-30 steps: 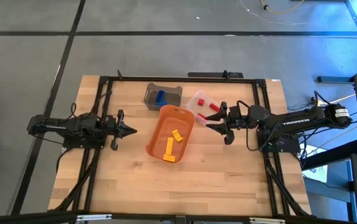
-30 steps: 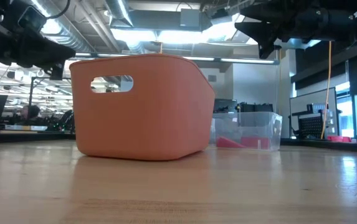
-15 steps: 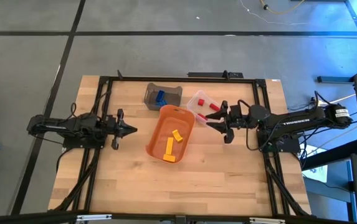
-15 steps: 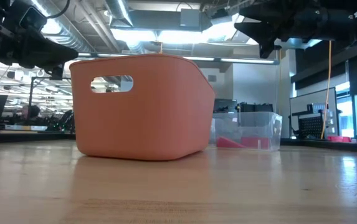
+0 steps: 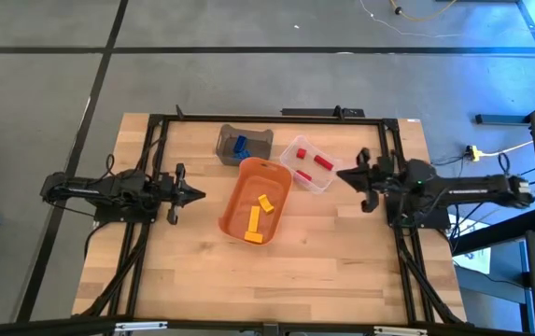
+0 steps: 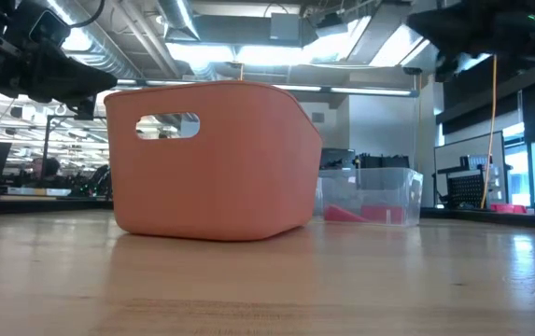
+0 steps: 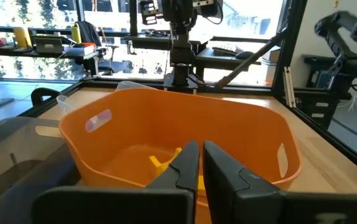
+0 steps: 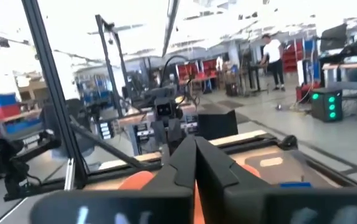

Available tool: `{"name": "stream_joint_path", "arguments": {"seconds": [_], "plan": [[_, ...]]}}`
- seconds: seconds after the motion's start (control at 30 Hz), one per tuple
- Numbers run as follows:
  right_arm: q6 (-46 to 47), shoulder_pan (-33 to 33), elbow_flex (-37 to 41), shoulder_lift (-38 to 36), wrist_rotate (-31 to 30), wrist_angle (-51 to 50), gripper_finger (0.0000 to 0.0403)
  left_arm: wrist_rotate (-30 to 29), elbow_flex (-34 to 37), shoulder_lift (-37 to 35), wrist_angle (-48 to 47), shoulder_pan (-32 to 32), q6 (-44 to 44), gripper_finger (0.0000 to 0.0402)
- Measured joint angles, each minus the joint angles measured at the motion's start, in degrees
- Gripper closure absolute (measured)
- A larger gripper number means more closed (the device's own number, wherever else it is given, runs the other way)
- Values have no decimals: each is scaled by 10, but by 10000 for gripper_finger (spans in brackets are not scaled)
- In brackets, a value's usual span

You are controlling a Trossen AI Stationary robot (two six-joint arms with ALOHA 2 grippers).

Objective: Sort & place blocks by color
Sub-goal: Return to Home Position

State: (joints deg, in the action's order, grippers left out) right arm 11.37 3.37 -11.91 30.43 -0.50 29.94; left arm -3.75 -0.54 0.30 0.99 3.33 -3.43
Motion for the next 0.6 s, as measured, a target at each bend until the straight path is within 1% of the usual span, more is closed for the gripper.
{"name": "stream_joint_path", "arguments": {"seconds": [0.1,0.2,0.33,0.43,0.47,0.6], "plan": [[3,7,25,-86,0,-47,399,0,0,0,0,0,0,395],[5,12,30,-159,0,-115,401,0,0,0,0,0,0,400],[5,12,30,-241,0,-192,401,0,0,0,0,0,0,399],[4,12,30,-295,0,-227,401,0,0,0,0,0,0,392],[3,12,30,-305,0,-236,401,0,0,0,0,0,0,389],[-12,12,28,-296,-21,-238,401,0,0,0,0,0,0,381]]}}
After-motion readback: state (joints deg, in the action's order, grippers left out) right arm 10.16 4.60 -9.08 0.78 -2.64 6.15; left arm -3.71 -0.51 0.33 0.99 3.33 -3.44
